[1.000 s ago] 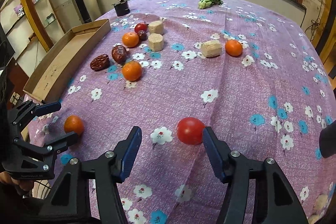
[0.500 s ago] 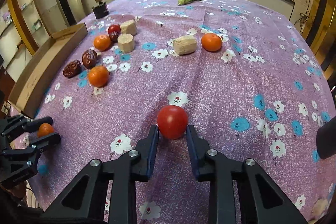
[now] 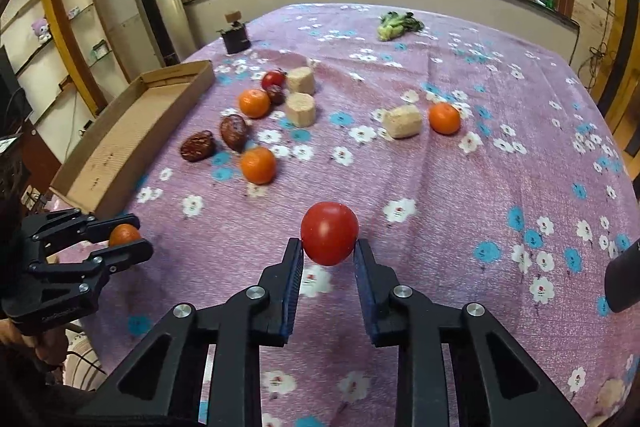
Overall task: Organize fruits
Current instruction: 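Carry the tangerine and tomato over the cardboard tray with both tools, then open the left tool and right tool, dropping both fruits into the tray, then grasp the dried red date with the left tool while the right tool grasps a tangerine, then carry the red date and tangerine over the tray with both tools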
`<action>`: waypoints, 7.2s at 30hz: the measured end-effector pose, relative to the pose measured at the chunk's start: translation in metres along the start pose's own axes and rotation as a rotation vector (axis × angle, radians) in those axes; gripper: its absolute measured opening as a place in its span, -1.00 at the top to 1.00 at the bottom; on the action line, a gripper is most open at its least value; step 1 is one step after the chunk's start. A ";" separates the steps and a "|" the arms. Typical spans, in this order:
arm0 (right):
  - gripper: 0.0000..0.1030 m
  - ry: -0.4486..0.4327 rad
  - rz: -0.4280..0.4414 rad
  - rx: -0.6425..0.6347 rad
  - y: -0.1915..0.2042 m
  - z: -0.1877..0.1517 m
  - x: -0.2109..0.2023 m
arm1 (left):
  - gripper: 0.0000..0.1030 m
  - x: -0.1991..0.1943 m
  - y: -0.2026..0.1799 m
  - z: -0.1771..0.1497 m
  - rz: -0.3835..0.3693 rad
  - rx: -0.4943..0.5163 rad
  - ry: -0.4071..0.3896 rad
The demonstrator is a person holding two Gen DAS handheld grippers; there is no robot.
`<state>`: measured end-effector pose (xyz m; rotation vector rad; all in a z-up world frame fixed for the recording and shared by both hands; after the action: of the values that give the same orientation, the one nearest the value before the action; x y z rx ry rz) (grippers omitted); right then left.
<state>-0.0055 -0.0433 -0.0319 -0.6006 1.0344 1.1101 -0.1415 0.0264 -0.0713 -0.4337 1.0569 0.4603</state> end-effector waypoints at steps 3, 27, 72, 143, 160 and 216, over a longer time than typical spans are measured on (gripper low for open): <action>0.49 -0.007 0.028 -0.026 0.018 0.001 -0.005 | 0.39 -0.011 0.005 0.003 -0.006 -0.012 -0.021; 0.49 0.000 0.184 -0.216 0.135 0.028 -0.008 | 0.39 -0.059 0.103 0.007 0.101 -0.182 -0.125; 0.45 0.280 0.296 -0.506 0.298 0.055 0.101 | 0.37 -0.019 0.216 -0.021 0.182 -0.344 0.017; 0.17 0.023 0.203 -0.018 0.063 0.014 -0.010 | -0.25 -0.024 0.041 0.042 0.065 -0.074 -0.038; 0.18 0.019 0.105 -0.017 0.053 0.049 0.029 | -0.25 0.026 0.049 0.067 0.039 -0.106 0.042; 0.39 -0.023 0.145 -0.092 0.098 0.062 0.016 | 0.35 -0.016 0.066 0.065 0.092 -0.090 -0.054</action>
<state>-0.0729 0.0502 -0.0107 -0.5914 1.0233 1.2944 -0.1379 0.1143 -0.0369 -0.4505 1.0094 0.6001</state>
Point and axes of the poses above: each gripper's, at about its wrist camera, not at the fingertips, and x roughly the way its jaws point, y to its left, z to its top, the point moved 9 cm from there along x, roughly the way its jaws point, and after that the axes turned 13 degrees about y, right-handed, at the moved point
